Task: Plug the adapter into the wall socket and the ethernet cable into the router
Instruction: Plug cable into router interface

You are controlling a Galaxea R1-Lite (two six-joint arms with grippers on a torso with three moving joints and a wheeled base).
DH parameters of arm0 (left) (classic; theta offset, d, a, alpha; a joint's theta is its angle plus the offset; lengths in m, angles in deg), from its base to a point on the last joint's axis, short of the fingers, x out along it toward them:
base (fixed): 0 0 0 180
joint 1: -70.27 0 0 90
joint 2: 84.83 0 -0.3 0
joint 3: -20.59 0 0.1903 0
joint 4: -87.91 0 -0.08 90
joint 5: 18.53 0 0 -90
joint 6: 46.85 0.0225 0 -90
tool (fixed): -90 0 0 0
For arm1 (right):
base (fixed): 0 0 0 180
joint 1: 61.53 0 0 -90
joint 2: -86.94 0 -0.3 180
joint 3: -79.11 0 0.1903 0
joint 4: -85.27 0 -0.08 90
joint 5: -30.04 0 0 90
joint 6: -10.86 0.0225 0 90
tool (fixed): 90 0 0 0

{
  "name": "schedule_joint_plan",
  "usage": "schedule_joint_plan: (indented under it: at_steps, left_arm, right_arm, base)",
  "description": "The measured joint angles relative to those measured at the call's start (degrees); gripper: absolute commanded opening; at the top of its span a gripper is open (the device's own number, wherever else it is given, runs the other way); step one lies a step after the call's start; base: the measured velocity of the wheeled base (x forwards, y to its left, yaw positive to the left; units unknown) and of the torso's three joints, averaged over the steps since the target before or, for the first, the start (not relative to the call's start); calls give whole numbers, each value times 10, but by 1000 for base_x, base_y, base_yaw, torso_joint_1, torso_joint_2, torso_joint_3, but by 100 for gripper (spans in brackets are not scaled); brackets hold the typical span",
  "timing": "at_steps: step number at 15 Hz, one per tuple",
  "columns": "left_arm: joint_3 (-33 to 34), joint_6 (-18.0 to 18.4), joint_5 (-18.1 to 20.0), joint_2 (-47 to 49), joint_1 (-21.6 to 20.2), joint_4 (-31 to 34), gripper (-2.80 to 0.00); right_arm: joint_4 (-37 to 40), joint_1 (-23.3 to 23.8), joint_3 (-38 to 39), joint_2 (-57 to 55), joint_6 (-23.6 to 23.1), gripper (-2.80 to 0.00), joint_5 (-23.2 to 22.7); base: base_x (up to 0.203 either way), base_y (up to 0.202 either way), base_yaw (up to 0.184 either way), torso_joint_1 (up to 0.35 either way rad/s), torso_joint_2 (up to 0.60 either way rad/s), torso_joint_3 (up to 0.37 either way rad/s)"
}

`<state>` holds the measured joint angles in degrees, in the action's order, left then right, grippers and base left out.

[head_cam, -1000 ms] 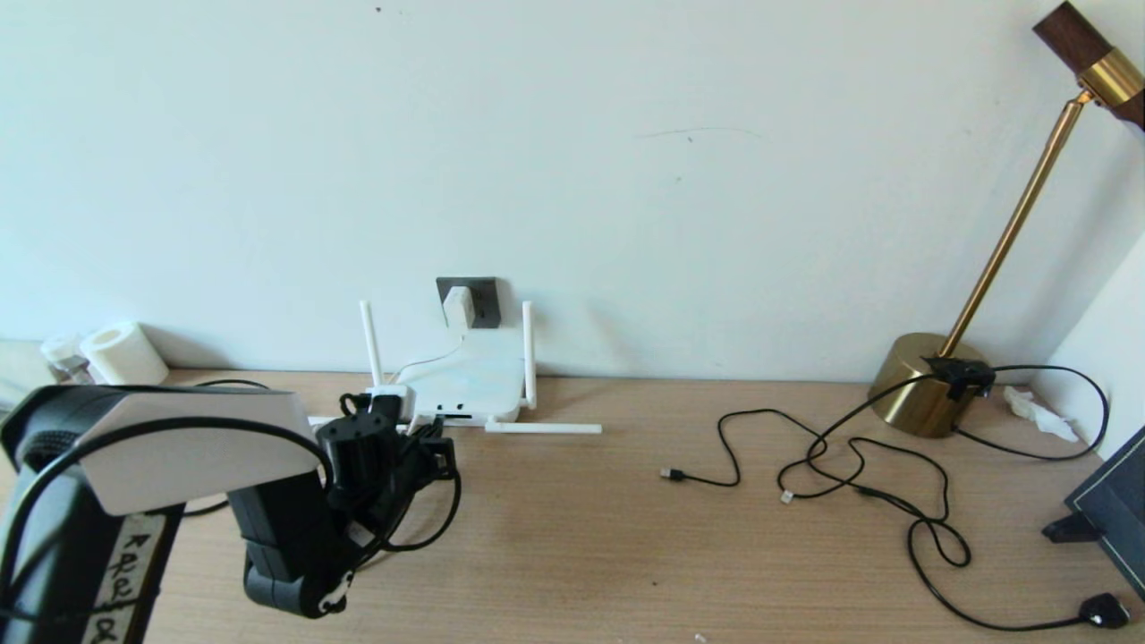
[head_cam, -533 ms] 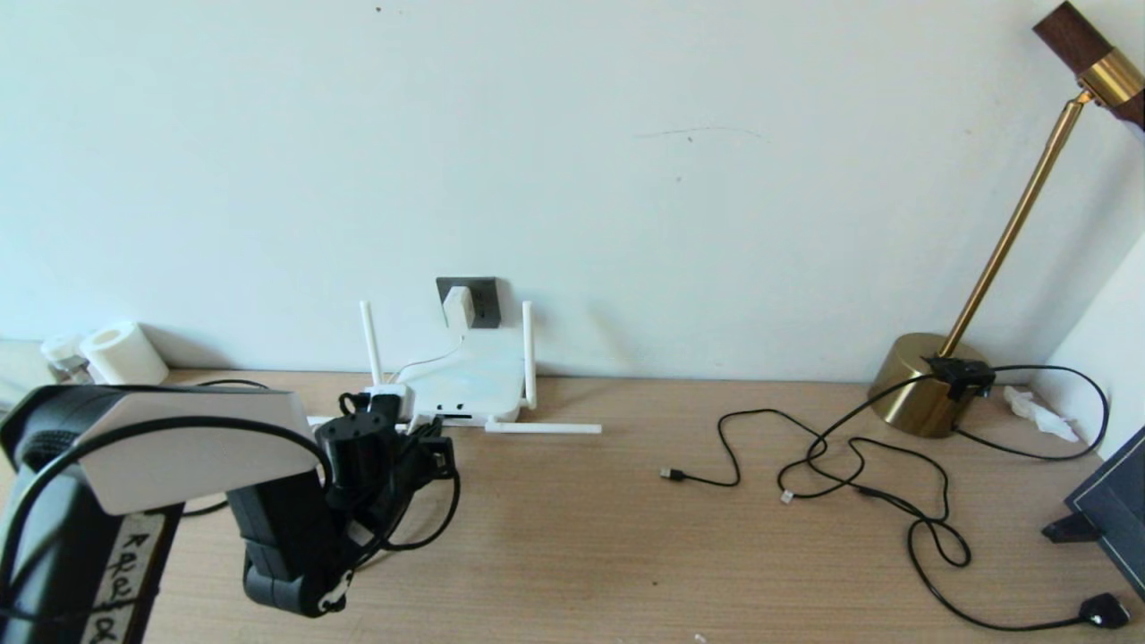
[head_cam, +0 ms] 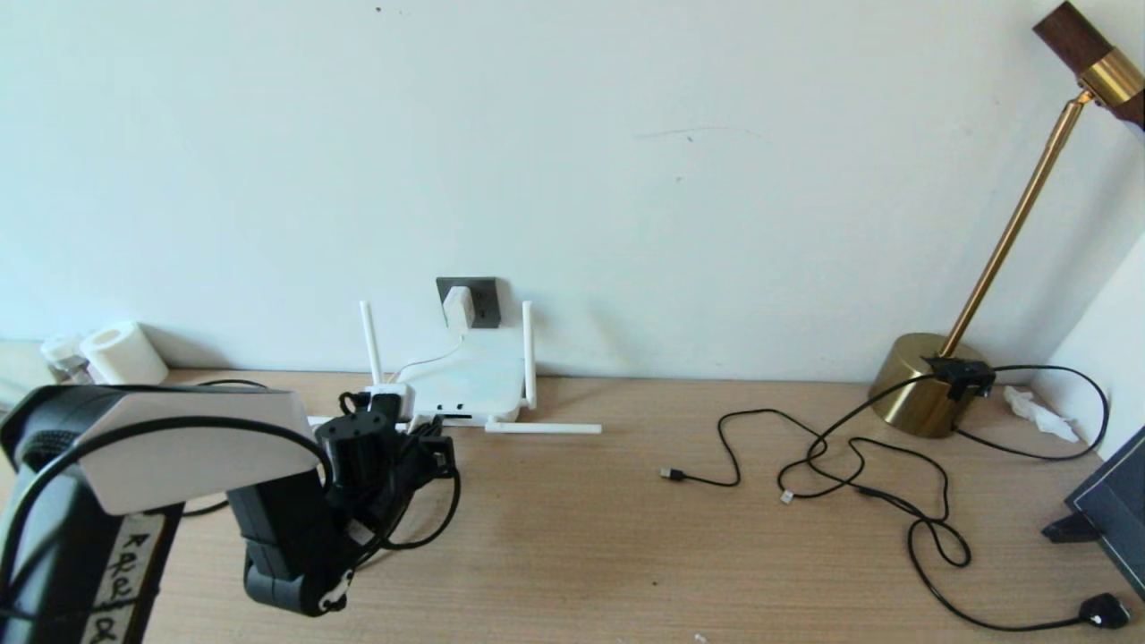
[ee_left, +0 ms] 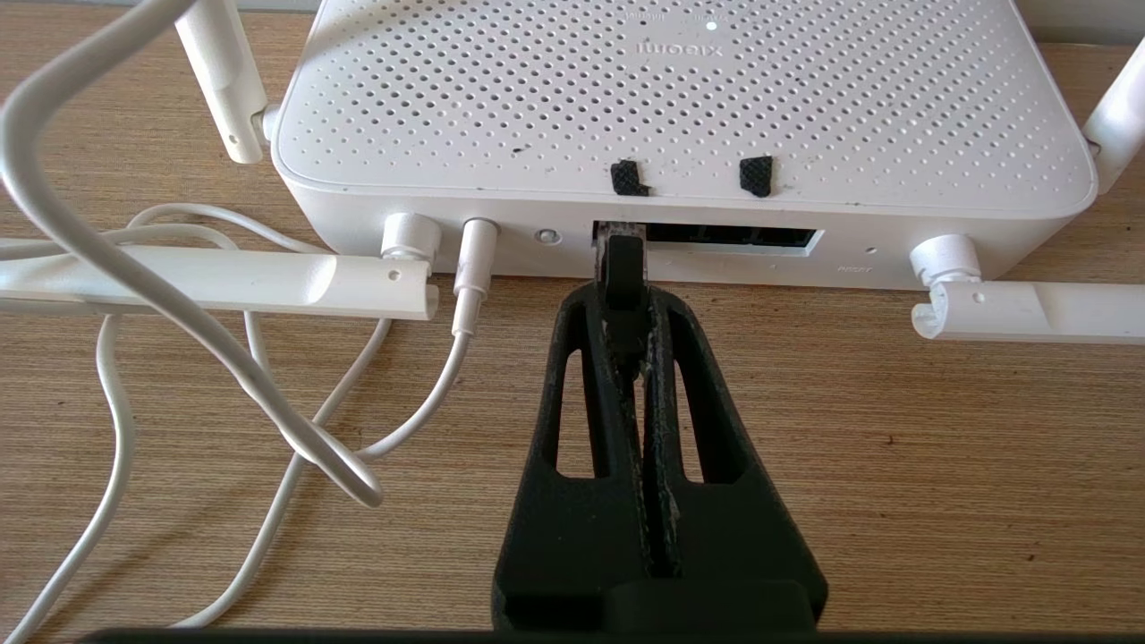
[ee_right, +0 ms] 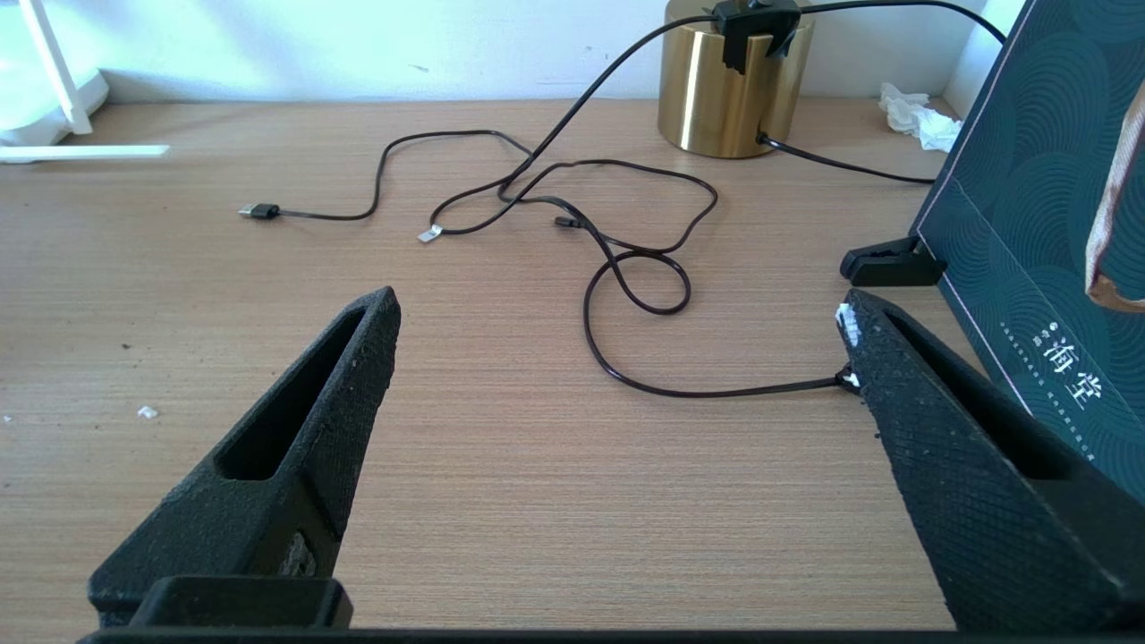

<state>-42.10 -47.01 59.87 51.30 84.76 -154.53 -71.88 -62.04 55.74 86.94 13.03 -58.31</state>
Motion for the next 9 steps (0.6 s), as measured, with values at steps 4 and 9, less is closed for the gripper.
schedule_joint_plan:
  at_steps: [4, 9]
  left_arm:
    - [1, 0, 0, 0, 0, 0, -280]
    - [-4, 0, 0, 3, 0, 0, -280]
  right_arm:
    - [0, 0, 0, 0, 0, 0, 0]
    - [0, 0, 0, 0, 0, 0, 0]
  base:
    - [0, 0, 0, 0, 0, 0]
    - [0, 0, 0, 0, 0, 0]
